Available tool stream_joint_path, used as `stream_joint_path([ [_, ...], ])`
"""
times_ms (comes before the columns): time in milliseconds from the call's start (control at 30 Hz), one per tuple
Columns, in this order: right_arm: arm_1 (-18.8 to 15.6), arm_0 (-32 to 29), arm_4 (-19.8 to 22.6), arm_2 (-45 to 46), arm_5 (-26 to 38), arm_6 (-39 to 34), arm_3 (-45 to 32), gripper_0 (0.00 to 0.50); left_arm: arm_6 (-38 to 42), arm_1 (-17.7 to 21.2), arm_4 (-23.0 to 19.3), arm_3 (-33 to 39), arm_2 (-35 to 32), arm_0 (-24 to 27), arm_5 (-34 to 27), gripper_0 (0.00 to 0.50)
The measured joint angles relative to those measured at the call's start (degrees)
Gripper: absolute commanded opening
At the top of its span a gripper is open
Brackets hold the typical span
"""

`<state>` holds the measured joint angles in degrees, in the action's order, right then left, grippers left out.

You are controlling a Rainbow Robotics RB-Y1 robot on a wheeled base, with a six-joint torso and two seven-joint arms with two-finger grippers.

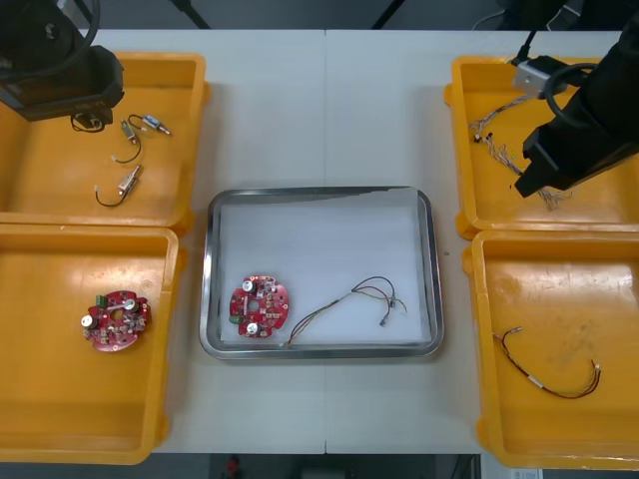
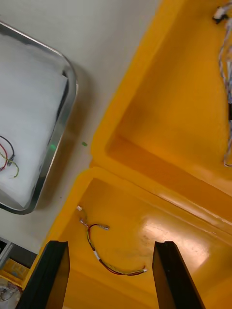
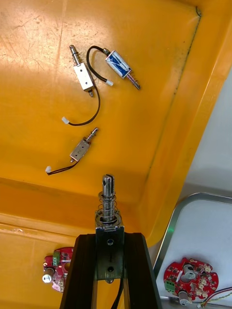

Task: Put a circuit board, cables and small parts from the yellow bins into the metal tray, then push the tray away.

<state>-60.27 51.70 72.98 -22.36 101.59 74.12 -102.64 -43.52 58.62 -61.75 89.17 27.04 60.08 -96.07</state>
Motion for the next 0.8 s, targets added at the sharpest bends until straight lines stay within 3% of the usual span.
stream_joint_path([
  [167, -1.4, 0.2, 0.0, 0.3, 0.0, 1.5, 4.6, 0.5, 0.0, 0.0, 0.0, 0.0, 0.0, 0.0, 0.0, 0.0],
  [367, -1.5, 0.7, -0.7, 0.3, -0.3, 11.5, 11.7, 0.5, 0.0, 0.0, 0.0, 0.0, 0.0, 0.0, 0.0, 0.0],
  [800, -1.5, 0.8, -4.3, 0.3, -6.9, 24.4, 21.8, 0.5, 0.0, 0.0, 0.0, 0.0, 0.0, -0.7, 0.0, 0.0],
])
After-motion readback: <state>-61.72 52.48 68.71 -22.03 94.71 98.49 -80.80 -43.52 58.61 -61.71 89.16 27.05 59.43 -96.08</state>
